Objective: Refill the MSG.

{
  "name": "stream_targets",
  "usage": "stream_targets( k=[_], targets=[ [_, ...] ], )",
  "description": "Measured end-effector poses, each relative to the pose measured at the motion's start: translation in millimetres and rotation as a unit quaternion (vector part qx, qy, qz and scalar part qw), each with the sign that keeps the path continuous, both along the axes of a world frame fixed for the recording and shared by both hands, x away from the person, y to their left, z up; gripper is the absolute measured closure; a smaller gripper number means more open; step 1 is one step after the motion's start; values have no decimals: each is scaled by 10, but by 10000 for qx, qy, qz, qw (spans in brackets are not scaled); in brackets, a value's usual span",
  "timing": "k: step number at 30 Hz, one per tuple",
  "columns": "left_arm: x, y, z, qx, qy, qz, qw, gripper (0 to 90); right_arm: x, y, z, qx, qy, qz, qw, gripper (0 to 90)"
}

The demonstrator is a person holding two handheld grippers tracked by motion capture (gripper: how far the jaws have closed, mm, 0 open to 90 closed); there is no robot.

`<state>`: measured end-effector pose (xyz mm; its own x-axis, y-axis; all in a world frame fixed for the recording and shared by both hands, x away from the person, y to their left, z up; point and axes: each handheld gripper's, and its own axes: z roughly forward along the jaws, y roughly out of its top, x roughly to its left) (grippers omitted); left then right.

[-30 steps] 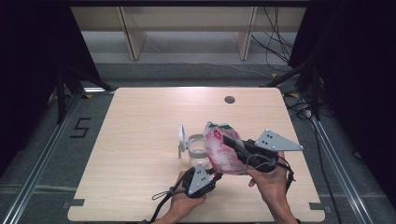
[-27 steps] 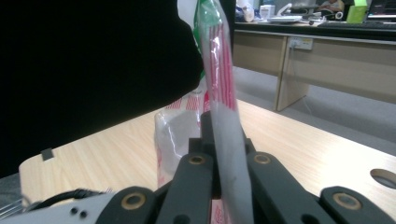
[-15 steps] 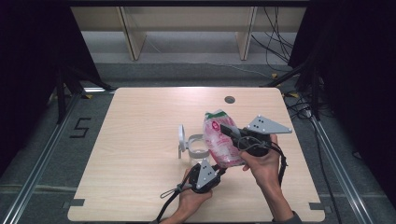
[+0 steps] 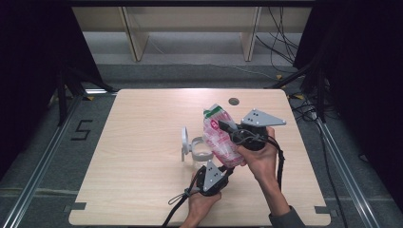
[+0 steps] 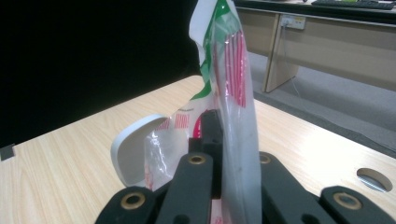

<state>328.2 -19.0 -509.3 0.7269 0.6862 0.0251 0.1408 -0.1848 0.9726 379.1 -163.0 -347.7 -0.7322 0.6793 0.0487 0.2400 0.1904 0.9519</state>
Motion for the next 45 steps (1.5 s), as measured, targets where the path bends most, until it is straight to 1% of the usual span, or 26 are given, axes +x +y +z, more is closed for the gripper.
stream_targets(
  k=[2, 4, 5, 6, 8, 10, 11, 15, 16, 18, 19, 21, 22, 26, 27, 30, 31, 33, 36, 37, 38, 40, 42, 43, 44, 45],
  targets=[
    [-10, 7, 8, -14, 25, 5, 10000, 798, 11, -1, 5, -9, -20, 20, 10000, 900],
    [-5, -6, 6, -175, 33, 30, 9998, 798, 23, 15, 22, -69, -112, 39, 9999, 900],
    [-5, -15, 3, -189, 11, 33, 9998, 799, 34, 27, 33, -72, -154, 48, 9998, 900],
    [-21, -27, 4, -158, -30, 46, 9999, 799, 28, 42, 33, -40, -61, 46, 10000, 900],
    [-21, -39, -1, -181, -36, 51, 9998, 799, 41, 60, 32, -110, -66, 31, 9999, 900],
    [-18, -40, -7, -187, -21, 89, 9998, 799, 46, 70, 26, -76, -58, 54, 9999, 900],
    [-10, -40, -12, -207, 34, 70, 9998, 799, 71, 85, 17, -100, -25, 60, 9999, 900],
    [-1, -51, -20, -209, 12, 70, 9998, 800, 85, 101, 7, -96, 65, -5, 9999, 900],
    [0, -61, -19, -214, 10, 73, 9997, 800, 86, 117, 9, -156, 89, -44, 9998, 900],
    [-6, -66, -14, -210, 17, 103, 9997, 800, 105, 116, 7, -182, 11, -18, 9998, 900],
    [4, -80, -10, -205, -32, 105, 9997, 800, 112, 134, 13, -205, -62, 3, 9998, 900],
    [12, -86, -13, -219, -25, 85, 9997, 800, 107, 142, 16, -209, -9, -24, 9998, 900],
    [24, -96, -16, -224, 1, 80, 9997, 800, 138, 144, 13, -312, -165, -26, 9994, 900],
    [42, -106, -22, -231, 8, 122, 9997, 801, 156, 153, -4, -241, -75, -44, 9997, 900],
    [53, -114, -26, -269, 37, 71, 9996, 801, 157, 150, 0, -311, -53, -73, 9995, 900],
    [66, -125, -19, -269, 58, 77, 9996, 801, 166, 175, -10, -299, -22, -112, 9995, 900],
    [71, -139, -19, -327, 58, 88, 9994, 801, 184, 185, -15, -316, -82, -50, 9995, 900],
    [80, -154, -17, -329, 67, 84, 9994, 802, 196, 215, -12, -451, -172, -88, 9988, 900],
    [80, -167, -17, -373, 58, 61, 9993, 803, 199, 223, -11, -499, -164, -69, 9986, 900],
    [82, -177, -18, -387, 44, 87, 9992, 803, 189, 236, -10, -464, -59, -90, 9989, 900],
    [86, -179, -19, -381, 25, 104, 9992, 803, 193, 247, -7, -547, -141, -100, 9984, 900],
    [91, -186, -20, -392, 22, 107, 9992, 803, 184, 266, -9, -537, -46, -108, 9985, 900],
    [94, -194, -24, -388, 12, 98, 9992, 803, 213, 266, -9, -696, -206, -41, 9974, 900],
    [98, -198, -30, -394, 3, 101, 9992, 803, 213, 266, -9, -696, -206, -41, 9974, 900],
    [100, -203, -37, -390, 21, 100, 9992, 803, 206, 291, -22, -628, -86, -63, 9980, 900],
    [100, -203, -37, -390, 21, 100, 9992, 803, 206, 291, -22, -628, -86, -63, 9980, 900]
  ],
)
